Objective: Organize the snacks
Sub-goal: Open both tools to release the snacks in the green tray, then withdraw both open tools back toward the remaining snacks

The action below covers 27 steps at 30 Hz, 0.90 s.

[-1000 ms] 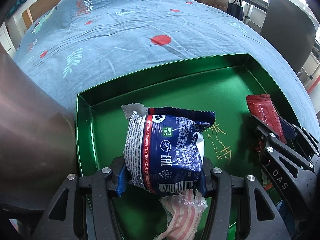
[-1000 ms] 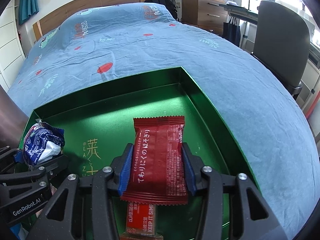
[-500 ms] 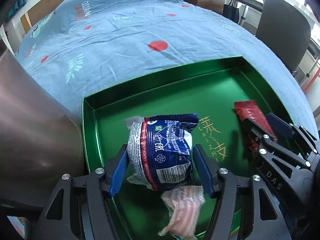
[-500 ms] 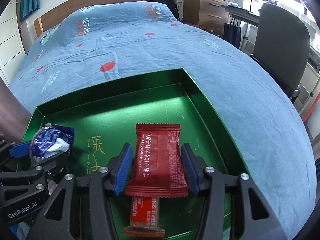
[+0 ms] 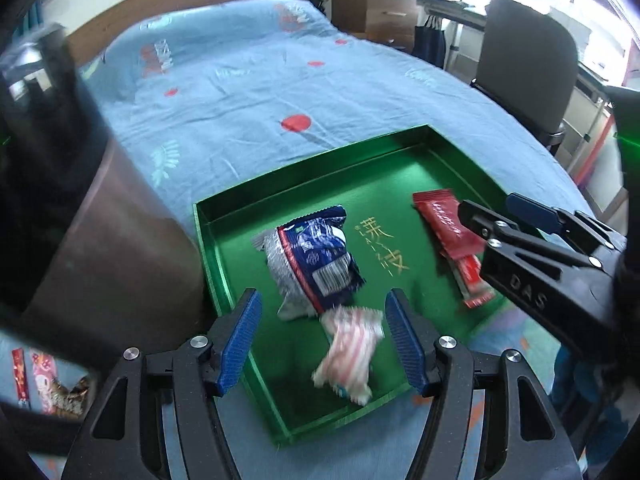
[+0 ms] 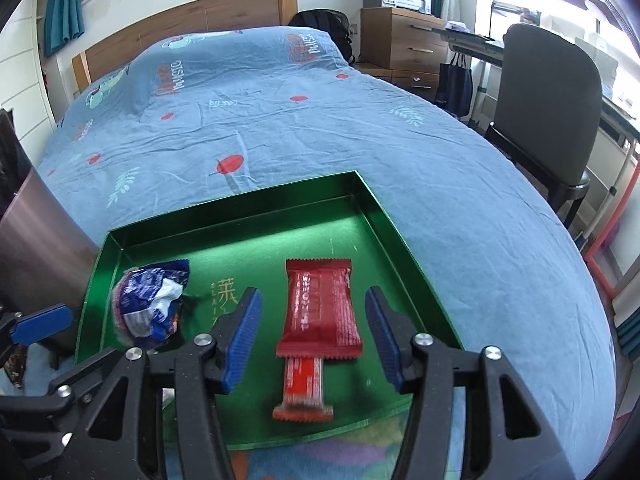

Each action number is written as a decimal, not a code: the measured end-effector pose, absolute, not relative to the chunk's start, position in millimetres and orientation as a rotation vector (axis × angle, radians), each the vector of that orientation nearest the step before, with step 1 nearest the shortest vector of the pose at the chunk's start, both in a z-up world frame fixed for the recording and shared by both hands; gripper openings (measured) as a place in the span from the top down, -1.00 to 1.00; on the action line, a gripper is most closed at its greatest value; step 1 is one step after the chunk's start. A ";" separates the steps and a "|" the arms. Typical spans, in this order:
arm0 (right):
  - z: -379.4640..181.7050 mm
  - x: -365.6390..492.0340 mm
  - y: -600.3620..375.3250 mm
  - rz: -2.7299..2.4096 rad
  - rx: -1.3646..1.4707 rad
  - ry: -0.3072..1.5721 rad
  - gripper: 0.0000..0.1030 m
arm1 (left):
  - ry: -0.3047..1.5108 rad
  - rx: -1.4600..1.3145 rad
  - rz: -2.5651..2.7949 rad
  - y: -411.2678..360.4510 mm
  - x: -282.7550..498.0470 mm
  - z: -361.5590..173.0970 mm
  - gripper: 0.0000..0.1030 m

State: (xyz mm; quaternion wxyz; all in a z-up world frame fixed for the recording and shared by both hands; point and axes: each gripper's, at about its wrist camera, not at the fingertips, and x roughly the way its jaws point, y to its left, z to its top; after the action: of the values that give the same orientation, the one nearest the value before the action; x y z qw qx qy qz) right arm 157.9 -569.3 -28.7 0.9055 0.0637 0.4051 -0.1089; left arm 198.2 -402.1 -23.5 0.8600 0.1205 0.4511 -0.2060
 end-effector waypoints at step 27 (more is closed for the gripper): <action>6.0 41.4 -473.3 -0.096 0.161 0.834 -1.00 | 0.907 0.381 -0.225 -244.7 75.9 -28.3 -0.14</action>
State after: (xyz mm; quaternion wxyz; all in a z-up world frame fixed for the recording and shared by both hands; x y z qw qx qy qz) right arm 41.4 -473.3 6.0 0.9101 0.0779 0.4044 -0.0466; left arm 75.9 -244.7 -28.3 0.8754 0.1827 0.4343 -0.1080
